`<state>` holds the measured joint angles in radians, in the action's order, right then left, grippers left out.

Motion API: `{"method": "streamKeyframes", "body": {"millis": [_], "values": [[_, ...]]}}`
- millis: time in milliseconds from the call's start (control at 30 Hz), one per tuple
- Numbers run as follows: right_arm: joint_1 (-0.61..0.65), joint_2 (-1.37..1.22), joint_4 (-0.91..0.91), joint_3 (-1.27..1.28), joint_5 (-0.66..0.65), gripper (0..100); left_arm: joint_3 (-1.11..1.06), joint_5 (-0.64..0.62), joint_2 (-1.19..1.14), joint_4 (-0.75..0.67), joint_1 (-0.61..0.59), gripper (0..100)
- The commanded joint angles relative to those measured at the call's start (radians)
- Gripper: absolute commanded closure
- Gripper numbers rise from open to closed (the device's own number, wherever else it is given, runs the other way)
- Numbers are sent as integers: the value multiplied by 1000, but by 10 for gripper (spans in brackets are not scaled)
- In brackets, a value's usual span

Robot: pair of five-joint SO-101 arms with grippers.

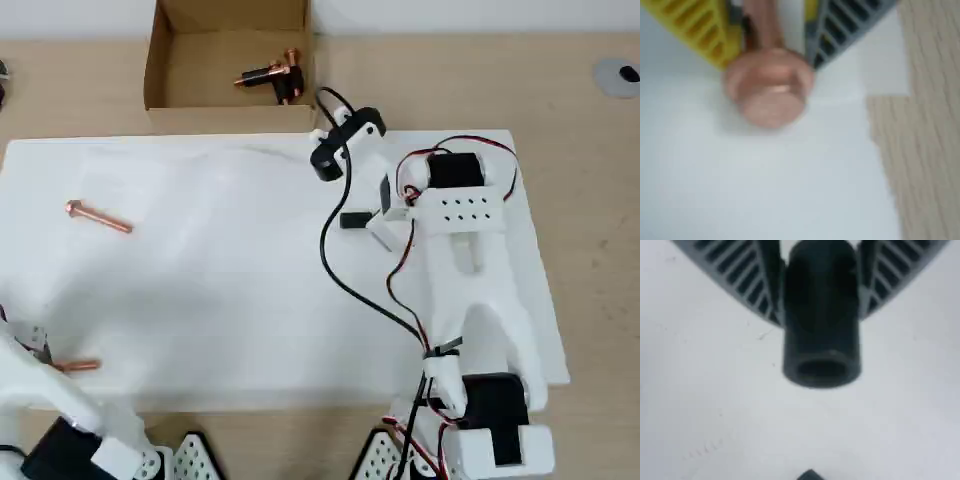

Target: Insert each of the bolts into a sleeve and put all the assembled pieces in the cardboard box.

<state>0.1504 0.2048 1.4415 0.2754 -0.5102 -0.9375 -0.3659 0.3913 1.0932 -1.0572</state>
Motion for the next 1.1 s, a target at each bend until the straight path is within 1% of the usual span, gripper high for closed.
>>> {"method": "streamKeyframes", "body": {"millis": [0,100,233,300,400,600,733,800,900,1067], "values": [[16,42,5,-5,6,988,21,-11,-2,-3,2,915],[16,42,3,-4,6,988,23,-15,-2,-3,0,919],[16,42,2,-2,6,988,51,11,-2,5,14,995],[16,42,2,-2,6,988,66,20,-1,12,31,991],[16,42,0,-2,8,988,115,17,-1,60,64,991],[16,42,0,-2,8,988,233,-40,-1,124,132,991],[18,42,0,-4,9,988,345,-52,-1,189,163,991],[44,47,-2,-8,17,988,414,-60,-1,227,186,991],[130,50,-32,-8,35,988,525,-60,-1,301,242,991],[263,50,-158,-10,101,988,683,-60,-1,373,373,991]]}}
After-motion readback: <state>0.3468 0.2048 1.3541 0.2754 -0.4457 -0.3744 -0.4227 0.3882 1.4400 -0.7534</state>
